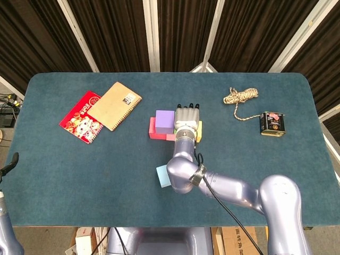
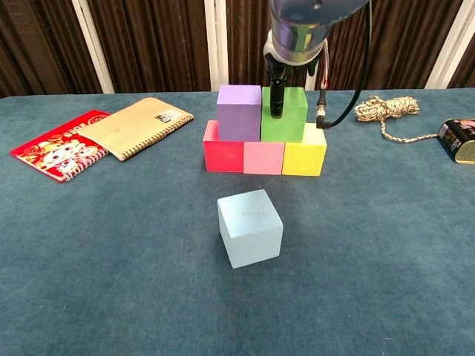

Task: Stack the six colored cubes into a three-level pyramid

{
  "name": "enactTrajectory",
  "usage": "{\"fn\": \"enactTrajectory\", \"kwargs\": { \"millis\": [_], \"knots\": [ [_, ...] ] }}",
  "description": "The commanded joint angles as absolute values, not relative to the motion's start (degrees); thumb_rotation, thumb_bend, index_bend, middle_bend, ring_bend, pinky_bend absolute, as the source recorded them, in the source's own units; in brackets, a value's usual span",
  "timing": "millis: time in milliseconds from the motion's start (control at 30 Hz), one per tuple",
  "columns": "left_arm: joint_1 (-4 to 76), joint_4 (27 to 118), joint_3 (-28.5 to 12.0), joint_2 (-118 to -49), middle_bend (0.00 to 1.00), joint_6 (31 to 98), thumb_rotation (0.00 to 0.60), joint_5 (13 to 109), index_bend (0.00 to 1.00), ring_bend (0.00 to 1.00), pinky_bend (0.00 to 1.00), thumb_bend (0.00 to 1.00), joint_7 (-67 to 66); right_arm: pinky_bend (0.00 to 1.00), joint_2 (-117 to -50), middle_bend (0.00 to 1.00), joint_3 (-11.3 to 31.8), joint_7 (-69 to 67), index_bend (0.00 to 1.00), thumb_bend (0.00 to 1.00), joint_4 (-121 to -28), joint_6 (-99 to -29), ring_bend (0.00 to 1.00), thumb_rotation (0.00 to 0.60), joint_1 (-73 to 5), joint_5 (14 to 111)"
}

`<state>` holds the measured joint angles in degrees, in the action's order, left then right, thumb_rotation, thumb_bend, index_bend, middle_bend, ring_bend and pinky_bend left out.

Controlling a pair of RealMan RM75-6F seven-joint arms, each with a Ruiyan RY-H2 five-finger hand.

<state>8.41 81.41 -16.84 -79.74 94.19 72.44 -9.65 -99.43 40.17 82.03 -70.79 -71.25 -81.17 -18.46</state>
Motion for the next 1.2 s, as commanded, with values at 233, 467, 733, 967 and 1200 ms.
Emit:
{"fn": "enactTrajectory", "kwargs": {
  "millis": [233, 467, 733, 967, 1200],
  "knots": [
    [8.43, 81.39, -16.8, -79.77, 0.1, 94.14, 0.6, 72.45, 0.07, 0.0, 0.0, 0.31, -9.7, 0.0, -99.15, 0.17, 40.67, 82.8, 0.07, 0.35, -71.8, -71.5, 0.0, 0.6, -81.22, -18.79],
    [8.45, 81.32, -16.8, -79.77, 0.1, 94.11, 0.6, 72.46, 0.07, 0.0, 0.0, 0.31, -9.68, 0.0, -98.43, 0.09, 40.88, 82.8, 0.0, 0.35, -73.12, -71.94, 0.0, 0.6, -81.0, -18.44],
    [8.52, 81.29, -16.68, -79.81, 0.1, 93.93, 0.6, 72.55, 0.07, 0.0, 0.0, 0.31, -9.62, 0.0, -95.97, 0.07, 41.6, 83.87, 0.0, 0.33, -76.9, -72.24, 0.0, 0.6, -79.88, -19.98],
    [8.51, 81.42, -16.43, -79.63, 0.1, 93.7, 0.6, 72.87, 0.07, 0.0, 0.0, 0.31, -9.11, 0.0, -91.84, 0.07, 42.04, 81.54, 0.0, 0.33, -84.0, -74.5, 0.0, 0.6, -77.58, -18.51],
    [8.39, 81.9, -16.05, -79.25, 0.1, 93.61, 0.6, 73.53, 0.07, 0.0, 0.0, 0.31, -8.23, 0.0, -84.87, 0.07, 41.96, 76.74, 0.0, 0.33, -95.76, -78.01, 0.0, 0.6, -72.28, -15.38]
  ]
}}
